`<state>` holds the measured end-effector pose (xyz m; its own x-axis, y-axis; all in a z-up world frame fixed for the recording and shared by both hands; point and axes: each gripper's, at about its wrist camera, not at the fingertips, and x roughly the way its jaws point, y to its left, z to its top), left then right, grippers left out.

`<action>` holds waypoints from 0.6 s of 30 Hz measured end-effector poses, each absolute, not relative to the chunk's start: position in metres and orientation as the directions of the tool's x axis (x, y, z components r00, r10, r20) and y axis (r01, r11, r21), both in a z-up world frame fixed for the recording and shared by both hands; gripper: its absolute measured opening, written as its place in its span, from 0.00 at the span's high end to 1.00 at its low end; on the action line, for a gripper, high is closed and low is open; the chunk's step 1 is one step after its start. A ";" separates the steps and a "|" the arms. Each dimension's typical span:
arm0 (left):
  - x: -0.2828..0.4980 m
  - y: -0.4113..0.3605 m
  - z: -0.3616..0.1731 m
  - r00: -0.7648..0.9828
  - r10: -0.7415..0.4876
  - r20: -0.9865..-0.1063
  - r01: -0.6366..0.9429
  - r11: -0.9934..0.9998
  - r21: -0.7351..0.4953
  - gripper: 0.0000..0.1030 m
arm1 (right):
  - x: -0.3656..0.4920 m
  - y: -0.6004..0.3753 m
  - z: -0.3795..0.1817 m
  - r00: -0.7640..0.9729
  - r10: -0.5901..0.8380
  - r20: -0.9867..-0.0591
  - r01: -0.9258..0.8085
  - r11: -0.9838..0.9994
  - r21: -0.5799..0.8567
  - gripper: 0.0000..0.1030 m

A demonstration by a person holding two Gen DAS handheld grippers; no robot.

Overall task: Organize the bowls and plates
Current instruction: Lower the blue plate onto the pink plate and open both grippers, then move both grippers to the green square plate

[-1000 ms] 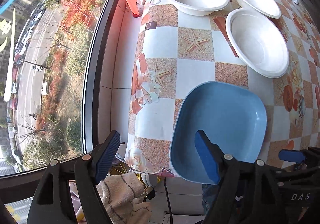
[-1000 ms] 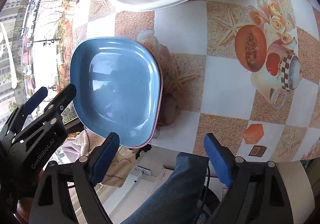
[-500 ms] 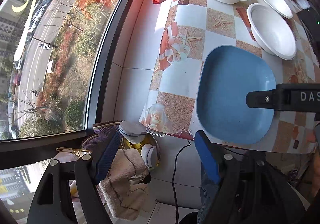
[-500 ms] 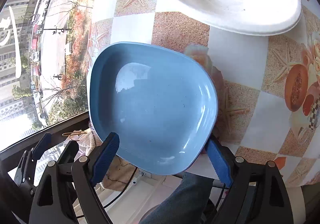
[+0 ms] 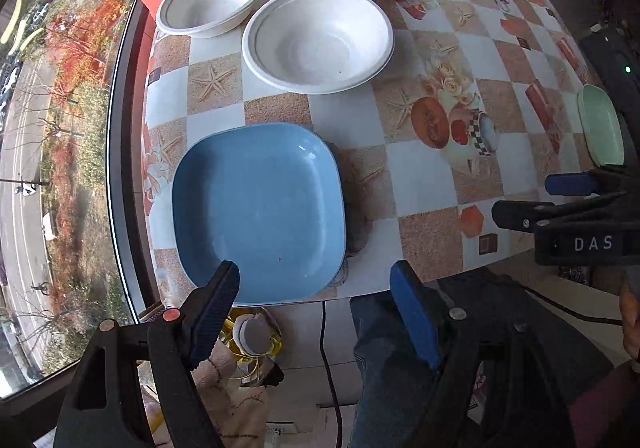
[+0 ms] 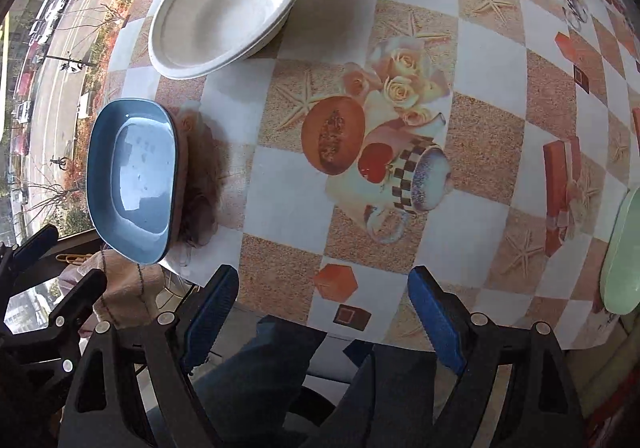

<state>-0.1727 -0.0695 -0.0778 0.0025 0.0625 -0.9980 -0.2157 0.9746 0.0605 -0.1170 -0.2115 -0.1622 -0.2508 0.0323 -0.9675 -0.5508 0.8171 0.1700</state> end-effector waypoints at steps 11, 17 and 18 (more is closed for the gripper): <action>-0.115 -0.129 -0.068 0.024 0.056 -0.998 -0.090 0.994 0.054 0.22 | -0.061 -0.311 -0.136 -0.178 0.057 -0.982 -0.394 0.911 0.125 0.15; -0.096 -0.159 -0.085 -0.027 0.048 -0.998 -0.040 0.998 0.049 0.22 | -0.048 -0.348 -0.142 -0.133 0.036 -0.990 -0.314 0.946 0.077 0.15; -0.092 -0.164 -0.086 -0.035 0.048 -0.998 -0.029 0.998 0.049 0.22 | -0.055 -0.350 -0.153 -0.131 0.035 -0.991 -0.296 0.953 0.072 0.15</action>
